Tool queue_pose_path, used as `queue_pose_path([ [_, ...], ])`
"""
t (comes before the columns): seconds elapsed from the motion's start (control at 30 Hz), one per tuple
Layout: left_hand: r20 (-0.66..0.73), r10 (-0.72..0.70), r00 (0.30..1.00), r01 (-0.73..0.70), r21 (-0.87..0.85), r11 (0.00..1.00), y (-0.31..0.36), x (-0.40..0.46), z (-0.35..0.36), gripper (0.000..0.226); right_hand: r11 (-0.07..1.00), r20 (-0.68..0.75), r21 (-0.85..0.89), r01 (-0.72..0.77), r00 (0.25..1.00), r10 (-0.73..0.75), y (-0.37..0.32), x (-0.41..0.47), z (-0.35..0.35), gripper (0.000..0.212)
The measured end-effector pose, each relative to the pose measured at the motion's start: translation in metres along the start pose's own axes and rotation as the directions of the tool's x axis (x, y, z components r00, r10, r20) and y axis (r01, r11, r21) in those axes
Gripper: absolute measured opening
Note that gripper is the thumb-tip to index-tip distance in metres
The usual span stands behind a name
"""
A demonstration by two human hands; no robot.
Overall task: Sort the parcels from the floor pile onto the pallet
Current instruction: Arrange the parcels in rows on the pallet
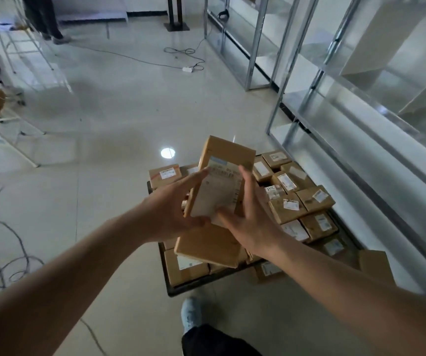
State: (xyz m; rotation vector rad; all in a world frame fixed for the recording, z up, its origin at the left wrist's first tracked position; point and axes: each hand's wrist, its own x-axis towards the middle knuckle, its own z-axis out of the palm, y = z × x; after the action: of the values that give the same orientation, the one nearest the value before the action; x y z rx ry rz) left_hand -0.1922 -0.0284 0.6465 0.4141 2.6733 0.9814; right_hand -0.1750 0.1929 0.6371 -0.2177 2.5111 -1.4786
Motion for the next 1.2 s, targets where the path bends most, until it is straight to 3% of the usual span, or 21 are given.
queue_pose_path([
  [0.23, -0.007, -0.028, 1.0, 0.028, 0.065, 0.997, -0.088, 0.084, -0.063, 0.109, 0.997, -0.09, -0.047, -0.067, 0.994, 0.062, -0.018, 0.134, 0.06, 0.099],
  [0.43, 0.042, -0.026, 0.999, 0.025, 0.026, 0.999, -0.15, 0.137, -0.124, 0.109, 0.996, -0.055, 0.01, -0.094, 0.994, 0.094, -0.047, 0.219, 0.096, 0.095],
  [0.63, 0.11, 0.083, 0.99, -0.086, 0.025, 0.996, -0.229, 0.222, -0.196, 0.107, 0.993, -0.215, -0.016, -0.116, 0.97, 0.11, -0.07, 0.324, 0.139, 0.093],
  [0.8, 0.229, 0.174, 0.958, -0.184, 0.023, 0.983, -0.307, 0.303, -0.272, 0.107, 0.955, -0.375, 0.002, -0.296, 0.885, 0.275, -0.108, 0.428, 0.198, 0.091],
  [0.93, 0.326, 0.247, 0.913, -0.259, -0.006, 0.966, -0.356, 0.364, -0.333, 0.106, 0.934, -0.437, 0.043, -0.356, 0.833, 0.338, -0.138, 0.502, 0.237, 0.089],
  [1.2, 0.433, 0.396, 0.81, -0.363, -0.162, 0.918, -0.396, 0.485, -0.383, 0.103, 0.886, -0.578, 0.126, -0.446, 0.693, 0.431, -0.157, 0.614, 0.24, 0.079],
])
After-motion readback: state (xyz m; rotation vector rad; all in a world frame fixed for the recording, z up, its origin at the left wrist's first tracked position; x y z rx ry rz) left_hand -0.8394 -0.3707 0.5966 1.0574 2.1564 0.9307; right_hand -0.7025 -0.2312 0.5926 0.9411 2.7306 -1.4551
